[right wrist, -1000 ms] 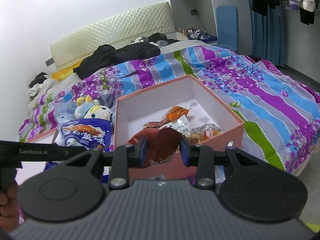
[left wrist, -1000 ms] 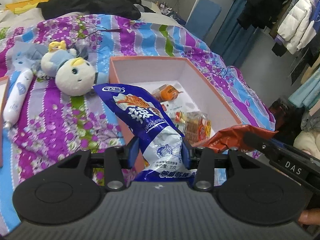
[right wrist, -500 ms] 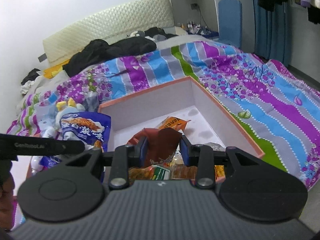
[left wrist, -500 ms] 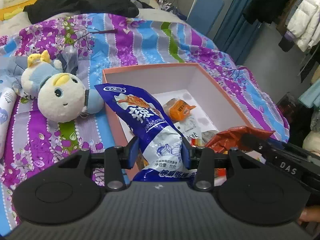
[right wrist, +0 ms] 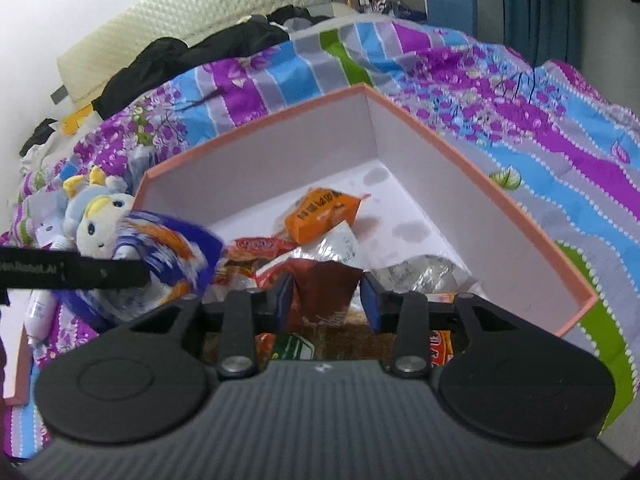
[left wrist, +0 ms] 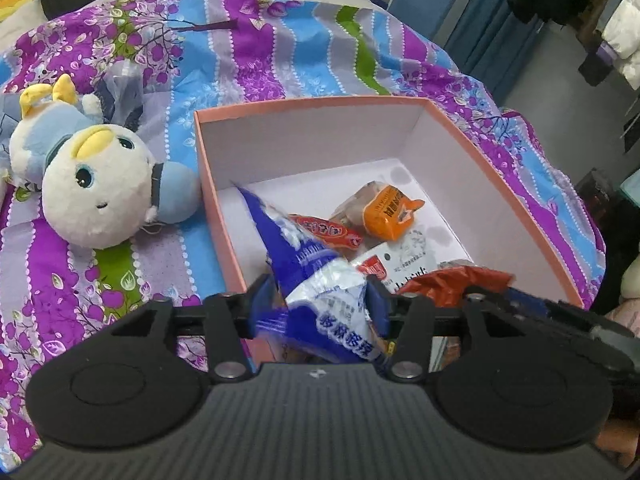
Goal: Organize snacks
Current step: 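Open the left tool over the pink box while the right tool releases its bag there, then withdraw both open tools back from the pink box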
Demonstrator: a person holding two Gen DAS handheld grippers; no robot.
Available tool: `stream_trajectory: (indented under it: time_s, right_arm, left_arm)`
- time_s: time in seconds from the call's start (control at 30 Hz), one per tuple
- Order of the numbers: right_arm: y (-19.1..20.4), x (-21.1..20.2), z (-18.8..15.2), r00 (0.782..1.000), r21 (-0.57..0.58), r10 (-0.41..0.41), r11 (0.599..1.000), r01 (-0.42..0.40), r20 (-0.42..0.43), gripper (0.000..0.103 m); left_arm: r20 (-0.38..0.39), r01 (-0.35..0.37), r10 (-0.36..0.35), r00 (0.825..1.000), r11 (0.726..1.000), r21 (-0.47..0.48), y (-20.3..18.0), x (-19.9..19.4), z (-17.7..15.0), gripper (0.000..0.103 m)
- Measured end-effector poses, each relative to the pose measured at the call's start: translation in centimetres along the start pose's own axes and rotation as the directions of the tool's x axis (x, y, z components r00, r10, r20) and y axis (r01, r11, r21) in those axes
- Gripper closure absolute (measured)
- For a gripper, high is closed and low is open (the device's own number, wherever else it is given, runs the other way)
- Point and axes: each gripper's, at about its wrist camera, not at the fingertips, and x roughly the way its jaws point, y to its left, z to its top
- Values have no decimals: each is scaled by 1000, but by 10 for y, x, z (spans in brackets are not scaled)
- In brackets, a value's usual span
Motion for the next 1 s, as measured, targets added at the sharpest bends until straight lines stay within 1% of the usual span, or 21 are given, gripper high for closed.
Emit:
stream_trajectory:
  time_s: [0.03, 0.07, 0.13, 0.27, 0.5, 0.77, 1.0]
  right_arm:
    - [-1, 0, 0, 1000, 8, -2, 1000, 2, -1, 49]
    - [0, -2, 0, 1000, 14, 7, 1000, -7, 1, 42]
    - [2, -9, 1, 999, 9, 39, 999, -39, 12, 44]
    - [11, -33, 5, 998, 1, 43, 999, -43, 50, 44]
    - [30, -92, 10, 988, -34, 73, 997, -69, 138, 44]
    - [52, -164, 7, 970, -59, 90, 995, -79, 226, 44]
    - [67, -217, -5, 954, -76, 113, 993, -96, 277, 44]
  left_arm:
    - [5, -5, 5, 1000, 1000, 1, 0, -1, 1, 38]
    - [13, -9, 9, 1000, 1000, 2, 1, -4, 1, 38]
    - [27, -6, 6, 1000, 1000, 7, 1, -13, 3, 38]
    - [66, -12, 11, 998, 1000, 17, -2, -42, 5, 38]
    - [137, -6, 3, 991, 1000, 20, -10, -117, -7, 38]
    - [226, 4, -9, 974, 1000, 25, -22, -212, -39, 38]
    - [279, 23, -29, 960, 999, 23, -27, -275, -65, 38]
